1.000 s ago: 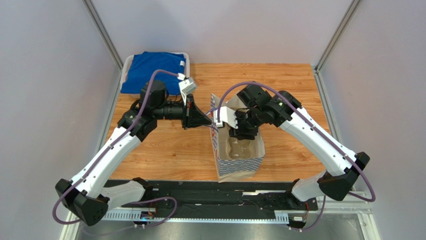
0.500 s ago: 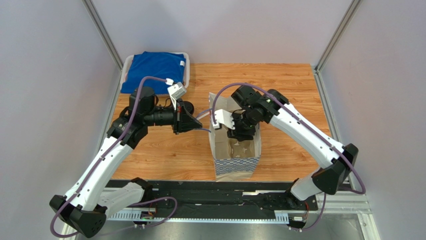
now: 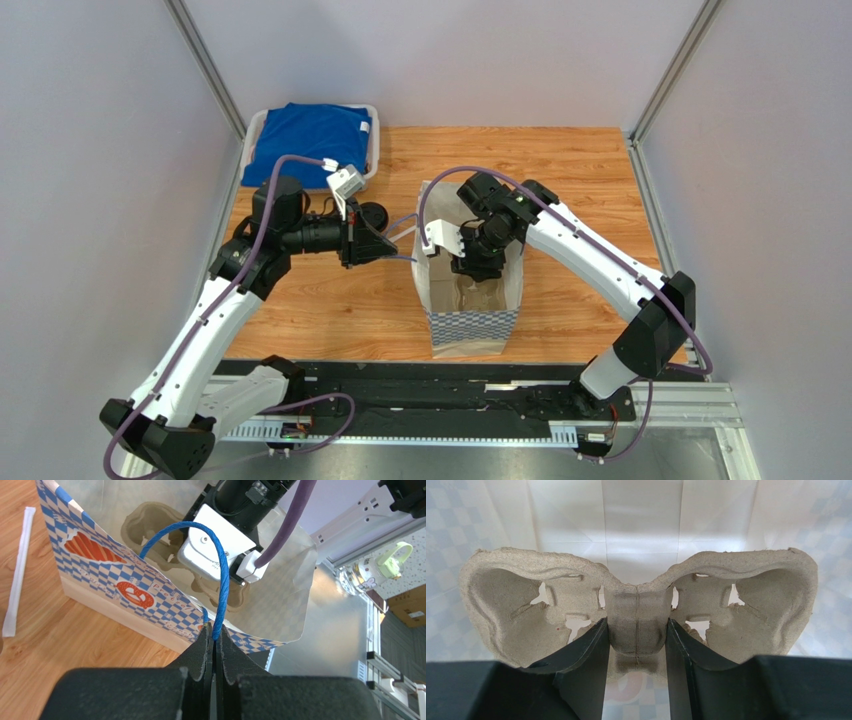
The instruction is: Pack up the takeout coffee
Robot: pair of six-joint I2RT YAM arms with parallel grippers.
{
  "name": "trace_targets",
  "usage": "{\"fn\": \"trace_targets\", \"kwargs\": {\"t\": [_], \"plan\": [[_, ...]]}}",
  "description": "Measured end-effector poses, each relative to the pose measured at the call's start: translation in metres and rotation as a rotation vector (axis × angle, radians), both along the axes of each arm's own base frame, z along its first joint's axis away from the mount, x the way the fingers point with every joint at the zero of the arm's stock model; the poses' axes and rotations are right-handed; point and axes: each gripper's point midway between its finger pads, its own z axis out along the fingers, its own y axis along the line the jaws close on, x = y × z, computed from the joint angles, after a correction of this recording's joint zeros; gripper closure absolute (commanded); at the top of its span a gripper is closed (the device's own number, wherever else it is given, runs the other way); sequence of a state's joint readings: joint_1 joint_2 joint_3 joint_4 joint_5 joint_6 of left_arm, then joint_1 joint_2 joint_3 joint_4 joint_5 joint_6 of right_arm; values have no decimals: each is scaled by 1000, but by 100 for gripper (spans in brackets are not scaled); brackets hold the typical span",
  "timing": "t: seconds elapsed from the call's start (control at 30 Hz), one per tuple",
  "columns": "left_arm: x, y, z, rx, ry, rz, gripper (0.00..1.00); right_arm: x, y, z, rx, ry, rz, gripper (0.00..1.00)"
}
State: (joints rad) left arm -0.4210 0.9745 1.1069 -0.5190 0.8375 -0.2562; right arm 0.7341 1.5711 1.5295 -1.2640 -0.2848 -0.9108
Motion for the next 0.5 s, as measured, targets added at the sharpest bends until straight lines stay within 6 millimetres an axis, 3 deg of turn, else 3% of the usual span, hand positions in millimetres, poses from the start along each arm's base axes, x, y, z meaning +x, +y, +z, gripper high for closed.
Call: {"fn": "trace_targets", "kwargs": {"t": [0.2,0.5], "plan": [[-4,11,5,-15,-4,32,100,2,-2,-6,-4,-15,9,100],[-15,11,15,-50,-10,4,100,14,-1,-19,-37,-30,-1,100]]}}
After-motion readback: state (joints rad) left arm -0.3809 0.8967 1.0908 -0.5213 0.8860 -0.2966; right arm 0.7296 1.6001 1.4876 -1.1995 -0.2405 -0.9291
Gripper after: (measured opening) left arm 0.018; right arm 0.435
